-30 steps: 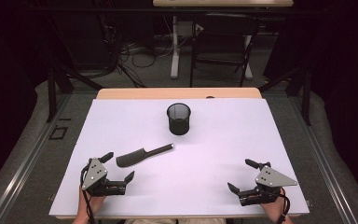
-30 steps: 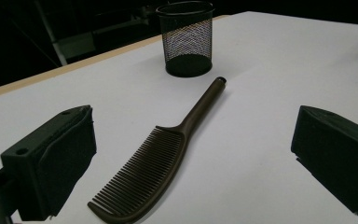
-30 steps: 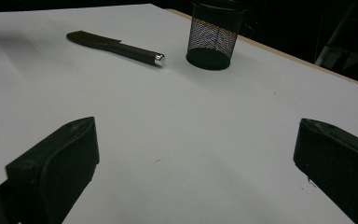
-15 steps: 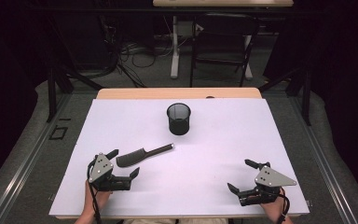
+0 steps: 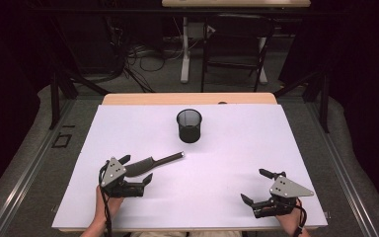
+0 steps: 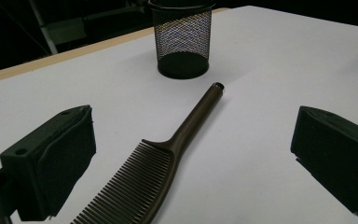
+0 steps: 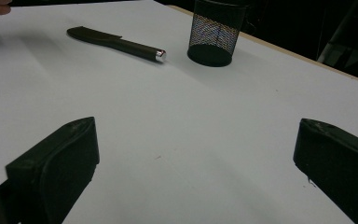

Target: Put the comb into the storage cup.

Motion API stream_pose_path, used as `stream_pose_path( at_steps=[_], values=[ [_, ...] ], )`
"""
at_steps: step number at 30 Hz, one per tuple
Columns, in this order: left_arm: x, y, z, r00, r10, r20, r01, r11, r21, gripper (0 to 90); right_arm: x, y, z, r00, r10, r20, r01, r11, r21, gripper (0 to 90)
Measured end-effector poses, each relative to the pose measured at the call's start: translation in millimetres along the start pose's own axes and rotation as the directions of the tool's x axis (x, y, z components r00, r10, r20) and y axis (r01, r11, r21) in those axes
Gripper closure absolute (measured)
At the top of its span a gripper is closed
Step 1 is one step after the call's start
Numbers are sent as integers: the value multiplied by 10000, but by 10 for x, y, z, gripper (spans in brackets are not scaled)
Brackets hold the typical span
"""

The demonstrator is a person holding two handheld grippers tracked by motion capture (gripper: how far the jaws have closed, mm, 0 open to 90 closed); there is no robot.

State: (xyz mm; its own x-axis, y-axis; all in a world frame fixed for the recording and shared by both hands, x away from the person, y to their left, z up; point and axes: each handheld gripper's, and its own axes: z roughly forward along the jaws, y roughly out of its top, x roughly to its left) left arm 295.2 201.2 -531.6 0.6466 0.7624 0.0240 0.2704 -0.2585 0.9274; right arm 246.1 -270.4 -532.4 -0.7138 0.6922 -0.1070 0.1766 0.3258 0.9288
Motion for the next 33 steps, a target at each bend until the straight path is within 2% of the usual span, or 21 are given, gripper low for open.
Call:
stream_pose_path(
  at_steps=[5,8,19,28,33],
  values=[
    [-6,18,53,10000,-28,70,28,10000,22,2,-4,-2,12,10000,-15,-17,15,10000,-7,0],
    [-12,23,85,9999,96,114,-96,9999,49,2,-3,-3,19,10000,11,-26,-11,10000,13,0],
    [-2,62,239,9995,-182,265,179,9998,124,2,-10,-10,21,10000,22,-56,-22,10000,76,0],
    [-11,96,334,9994,-148,308,137,9993,362,3,-11,-13,26,10000,-15,-56,16,9999,160,0],
    [4,124,399,9986,-339,397,318,9980,537,0,-10,-12,30,10000,-28,-84,30,9999,170,0]
  ],
)
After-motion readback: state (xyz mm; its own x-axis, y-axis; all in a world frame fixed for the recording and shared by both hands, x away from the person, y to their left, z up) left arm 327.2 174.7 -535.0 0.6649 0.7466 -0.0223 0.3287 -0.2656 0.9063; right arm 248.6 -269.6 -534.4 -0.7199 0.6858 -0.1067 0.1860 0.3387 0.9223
